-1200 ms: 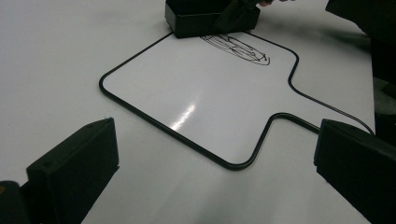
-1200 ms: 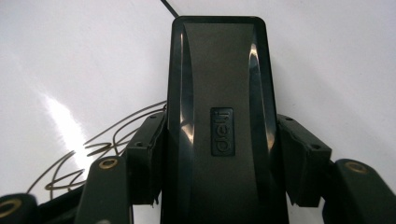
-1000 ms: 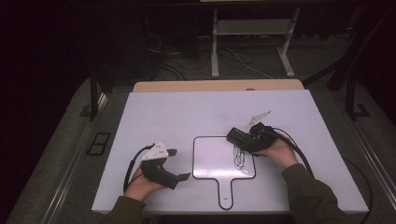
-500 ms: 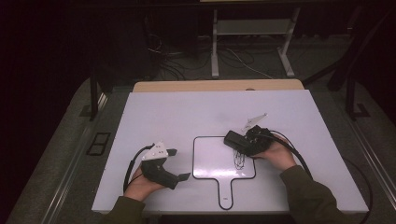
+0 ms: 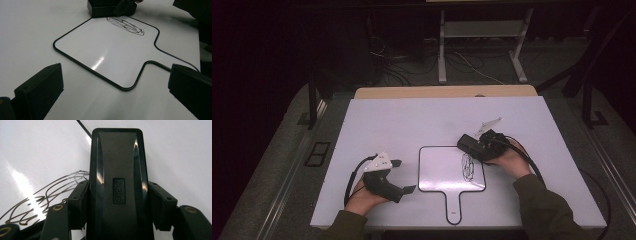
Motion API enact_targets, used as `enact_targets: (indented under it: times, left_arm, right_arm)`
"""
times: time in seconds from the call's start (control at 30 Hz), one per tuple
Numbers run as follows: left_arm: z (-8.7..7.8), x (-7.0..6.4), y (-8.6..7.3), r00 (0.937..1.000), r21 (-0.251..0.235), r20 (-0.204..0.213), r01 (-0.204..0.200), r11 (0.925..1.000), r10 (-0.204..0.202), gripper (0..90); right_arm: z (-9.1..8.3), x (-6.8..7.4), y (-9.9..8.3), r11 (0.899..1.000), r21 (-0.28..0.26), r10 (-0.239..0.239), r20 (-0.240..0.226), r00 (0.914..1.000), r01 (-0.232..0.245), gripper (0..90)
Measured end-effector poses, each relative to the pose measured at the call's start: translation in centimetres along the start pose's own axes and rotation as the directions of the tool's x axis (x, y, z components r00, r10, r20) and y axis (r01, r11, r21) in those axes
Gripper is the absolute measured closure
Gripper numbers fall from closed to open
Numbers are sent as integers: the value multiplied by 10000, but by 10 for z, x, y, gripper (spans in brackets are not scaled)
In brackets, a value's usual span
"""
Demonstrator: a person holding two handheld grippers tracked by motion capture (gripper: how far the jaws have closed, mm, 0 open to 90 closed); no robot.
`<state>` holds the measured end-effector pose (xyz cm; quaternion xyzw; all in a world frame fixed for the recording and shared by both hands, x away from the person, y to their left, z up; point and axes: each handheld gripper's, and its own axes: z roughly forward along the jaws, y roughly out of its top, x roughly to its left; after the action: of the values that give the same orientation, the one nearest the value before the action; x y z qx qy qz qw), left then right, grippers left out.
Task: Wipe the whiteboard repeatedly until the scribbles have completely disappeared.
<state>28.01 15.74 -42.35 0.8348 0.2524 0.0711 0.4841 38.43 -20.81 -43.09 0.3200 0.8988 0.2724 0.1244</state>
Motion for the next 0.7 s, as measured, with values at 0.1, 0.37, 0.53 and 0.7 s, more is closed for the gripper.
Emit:
enact_targets:
  times: [0.1,0.37,0.53,0.7]
  left_arm:
    - [0,0,0,10000,-21,-4,22,10000,-22,0]
    - [0,0,0,10000,-9,8,-3,10000,3,0]
    - [-1,0,0,10000,-34,-4,18,10000,-18,0]
    - [0,0,0,10000,-48,4,23,10000,-23,0]
  right_arm:
    - [1,3,3,10000,38,-74,108,9999,74,388]
    - [4,13,8,9990,78,-443,-174,9989,445,388]
    - [2,3,5,9999,132,-81,231,9997,78,388]
    - [-1,-3,1,9997,241,14,405,9992,-24,388]
